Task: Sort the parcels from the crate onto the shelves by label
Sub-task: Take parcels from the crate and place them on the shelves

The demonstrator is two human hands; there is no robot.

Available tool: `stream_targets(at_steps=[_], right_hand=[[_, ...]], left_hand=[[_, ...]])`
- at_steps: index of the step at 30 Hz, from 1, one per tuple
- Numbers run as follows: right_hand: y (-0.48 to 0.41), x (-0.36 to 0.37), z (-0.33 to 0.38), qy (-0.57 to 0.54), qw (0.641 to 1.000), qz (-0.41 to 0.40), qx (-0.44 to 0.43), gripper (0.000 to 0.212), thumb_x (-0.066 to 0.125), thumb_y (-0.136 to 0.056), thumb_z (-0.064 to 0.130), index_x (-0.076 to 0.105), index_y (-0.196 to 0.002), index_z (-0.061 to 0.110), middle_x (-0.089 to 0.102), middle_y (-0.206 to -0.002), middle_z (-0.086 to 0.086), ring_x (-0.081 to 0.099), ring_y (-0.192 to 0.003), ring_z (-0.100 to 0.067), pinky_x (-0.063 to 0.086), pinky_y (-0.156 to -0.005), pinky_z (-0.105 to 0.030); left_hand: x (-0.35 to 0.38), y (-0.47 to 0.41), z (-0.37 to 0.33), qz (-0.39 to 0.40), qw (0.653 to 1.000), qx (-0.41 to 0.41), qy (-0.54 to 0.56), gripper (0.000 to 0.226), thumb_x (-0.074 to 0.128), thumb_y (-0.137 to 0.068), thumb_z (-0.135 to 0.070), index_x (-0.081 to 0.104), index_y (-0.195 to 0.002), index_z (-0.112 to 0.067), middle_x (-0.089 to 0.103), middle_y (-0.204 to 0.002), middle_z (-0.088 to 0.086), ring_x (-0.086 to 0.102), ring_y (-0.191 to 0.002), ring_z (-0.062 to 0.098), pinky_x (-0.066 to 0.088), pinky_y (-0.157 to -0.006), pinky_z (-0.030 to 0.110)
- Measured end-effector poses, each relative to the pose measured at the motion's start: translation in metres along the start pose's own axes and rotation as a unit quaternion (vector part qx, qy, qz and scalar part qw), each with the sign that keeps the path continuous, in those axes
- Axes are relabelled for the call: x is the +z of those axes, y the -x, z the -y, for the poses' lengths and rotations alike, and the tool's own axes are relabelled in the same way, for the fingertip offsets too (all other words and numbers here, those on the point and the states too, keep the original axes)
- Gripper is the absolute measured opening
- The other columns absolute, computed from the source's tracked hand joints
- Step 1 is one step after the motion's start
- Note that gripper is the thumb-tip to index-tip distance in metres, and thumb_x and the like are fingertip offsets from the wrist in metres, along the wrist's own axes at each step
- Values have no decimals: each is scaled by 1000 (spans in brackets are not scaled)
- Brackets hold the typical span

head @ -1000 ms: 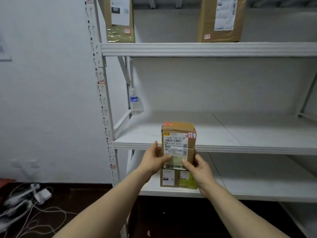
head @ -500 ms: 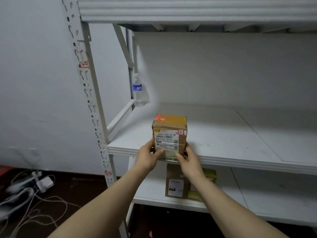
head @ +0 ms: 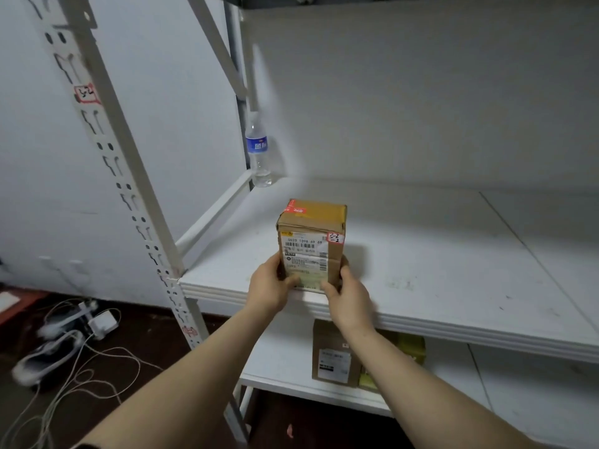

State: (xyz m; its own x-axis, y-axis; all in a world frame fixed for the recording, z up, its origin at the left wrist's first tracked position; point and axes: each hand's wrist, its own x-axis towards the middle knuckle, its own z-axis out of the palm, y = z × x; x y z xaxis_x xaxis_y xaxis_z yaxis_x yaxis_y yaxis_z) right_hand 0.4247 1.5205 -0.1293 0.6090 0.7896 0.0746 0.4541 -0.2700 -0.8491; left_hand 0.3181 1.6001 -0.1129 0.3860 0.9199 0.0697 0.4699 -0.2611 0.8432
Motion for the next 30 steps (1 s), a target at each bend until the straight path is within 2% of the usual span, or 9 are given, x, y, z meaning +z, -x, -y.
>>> stream_targets(at_steps=[4, 7, 11, 14, 17, 20, 23, 26, 30], right_hand=[[-7, 0, -3, 9, 1000, 6, 5, 42, 53, -96, 16, 44, -137, 17, 59, -129, -2, 56, -117, -21, 44, -89, -27], [-4, 0, -3, 15, 1000, 5, 6, 45, 54, -95, 16, 41, -138, 16, 55, -133, -3, 54, -120, -20, 43, -92, -25], [18, -8, -2, 32, 999, -13, 24, 53, 53, -96, 18, 32, -144, 14, 43, -143, -1, 40, -134, -20, 37, -103, -28], [41, -17, -1, 42, 998, -22, 49, 60, 52, -97, 16, 24, -149, 13, 32, -153, -4, 32, -140, -21, 32, -110, -31], [73, -30, 3, 41, 997, -41, 55, 57, 52, -96, 13, 28, -148, 13, 32, -151, -6, 34, -138, -22, 32, -111, -32], [119, -46, 7, 55, 993, -77, 70, 50, 53, -96, 14, 37, -143, 14, 37, -147, -6, 42, -130, -21, 34, -103, -25], [175, -61, 4, 81, 985, -122, 91, 43, 55, -95, 18, 46, -136, 14, 42, -141, -7, 46, -125, -21, 36, -98, -23], [244, -73, -9, 92, 973, -160, 141, 39, 55, -94, 20, 50, -133, 16, 44, -140, -5, 49, -123, -20, 38, -97, -26], [354, -93, -35, 82, 942, -225, 234, 37, 55, -95, 22, 51, -131, 18, 42, -140, 0, 50, -120, -16, 40, -86, -21]], left_hand=[[4, -5, -1, 1, 1000, -12, -7, 38, 64, -83, 0, 60, -119, -13, 68, -112, 3, 63, -102, 22, 49, -93, 34], [3, -1, -3, 15, 999, -26, -30, 36, 64, -85, -3, 56, -119, -11, 66, -116, 5, 61, -106, 24, 49, -93, 36], [-2, 16, -8, 8, 996, -60, -64, 33, 59, -90, -8, 46, -120, -6, 54, -131, 12, 52, -119, 30, 46, -89, 34], [-9, 38, -16, 4, 996, -58, -68, 46, 56, -92, -4, 40, -134, -5, 48, -138, 14, 49, -124, 30, 44, -93, 34], [-17, 64, -21, 36, 997, -36, -53, 52, 53, -90, 1, 39, -140, -5, 49, -139, 13, 50, -122, 30, 46, -94, 35], [-21, 95, -23, 88, 993, 12, -81, 52, 55, -87, -1, 44, -138, -7, 51, -137, 14, 53, -119, 32, 49, -92, 36], [-19, 132, -27, 181, 970, 66, -149, 50, 57, -87, -5, 48, -136, -5, 52, -137, 14, 51, -124, 31, 46, -98, 37], [-7, 179, -31, 272, 920, 147, -242, 31, 57, -85, -12, 63, -115, -8, 64, -116, 14, 61, -105, 32, 52, -89, 41], [31, 259, -38, 349, 850, 252, -303, 43, 56, -85, -15, 56, -128, -12, 56, -132, 9, 53, -121, 27, 46, -98, 35]])
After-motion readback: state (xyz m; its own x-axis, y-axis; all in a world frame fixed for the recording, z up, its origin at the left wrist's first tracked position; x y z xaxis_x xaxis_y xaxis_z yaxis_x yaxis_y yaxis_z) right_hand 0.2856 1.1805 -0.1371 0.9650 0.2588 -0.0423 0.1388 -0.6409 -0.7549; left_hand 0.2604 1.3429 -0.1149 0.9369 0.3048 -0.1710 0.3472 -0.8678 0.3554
